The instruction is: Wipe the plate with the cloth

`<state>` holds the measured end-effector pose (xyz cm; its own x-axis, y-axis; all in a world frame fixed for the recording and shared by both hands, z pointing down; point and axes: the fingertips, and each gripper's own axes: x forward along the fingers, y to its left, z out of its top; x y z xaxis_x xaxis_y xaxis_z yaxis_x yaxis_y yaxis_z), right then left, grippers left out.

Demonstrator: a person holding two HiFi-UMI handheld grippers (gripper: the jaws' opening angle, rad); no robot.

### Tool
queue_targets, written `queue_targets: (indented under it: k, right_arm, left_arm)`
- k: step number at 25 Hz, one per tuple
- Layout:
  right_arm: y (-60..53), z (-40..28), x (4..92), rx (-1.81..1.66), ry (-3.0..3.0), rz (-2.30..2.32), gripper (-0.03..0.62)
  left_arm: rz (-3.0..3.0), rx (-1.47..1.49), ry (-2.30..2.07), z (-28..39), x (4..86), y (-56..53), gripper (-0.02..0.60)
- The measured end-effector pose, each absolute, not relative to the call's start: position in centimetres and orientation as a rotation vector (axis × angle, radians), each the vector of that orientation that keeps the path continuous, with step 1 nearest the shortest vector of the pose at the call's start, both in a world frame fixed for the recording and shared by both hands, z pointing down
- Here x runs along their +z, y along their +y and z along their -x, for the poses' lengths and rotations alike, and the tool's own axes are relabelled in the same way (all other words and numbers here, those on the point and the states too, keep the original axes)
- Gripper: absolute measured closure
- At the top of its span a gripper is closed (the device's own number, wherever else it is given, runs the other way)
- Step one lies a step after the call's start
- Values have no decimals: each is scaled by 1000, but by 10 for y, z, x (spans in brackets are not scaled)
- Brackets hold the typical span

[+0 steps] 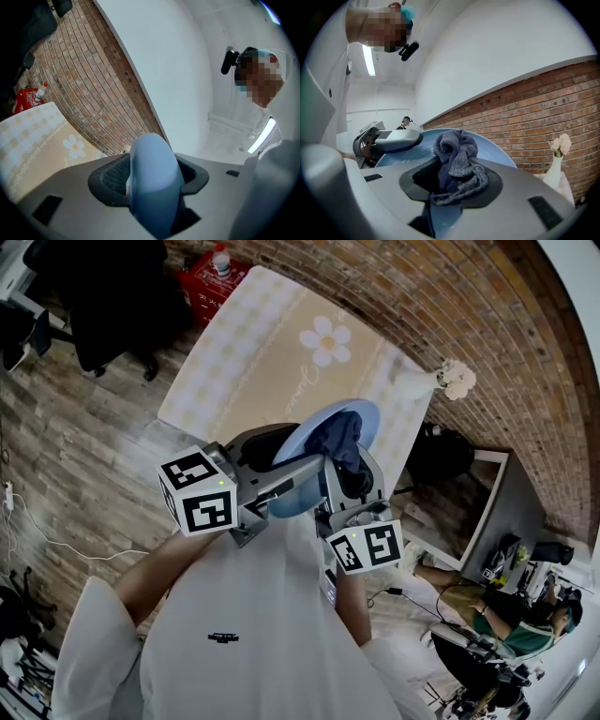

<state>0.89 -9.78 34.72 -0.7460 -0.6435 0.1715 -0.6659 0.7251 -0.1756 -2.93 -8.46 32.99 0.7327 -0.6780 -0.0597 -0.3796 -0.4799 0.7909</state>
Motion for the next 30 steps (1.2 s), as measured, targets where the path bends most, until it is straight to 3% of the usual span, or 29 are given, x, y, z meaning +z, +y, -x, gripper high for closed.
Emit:
queue_targets:
  k: [15,30]
  right_arm:
    - [-126,-79,389,429,-2551,-1294,442]
    - [-54,-30,419,562,-2559,-1062,442]
  left_arm:
    - [-2153,-572,-838,44,305,-84,336]
    - [-2148,-623,-946,67,300,-104,336]
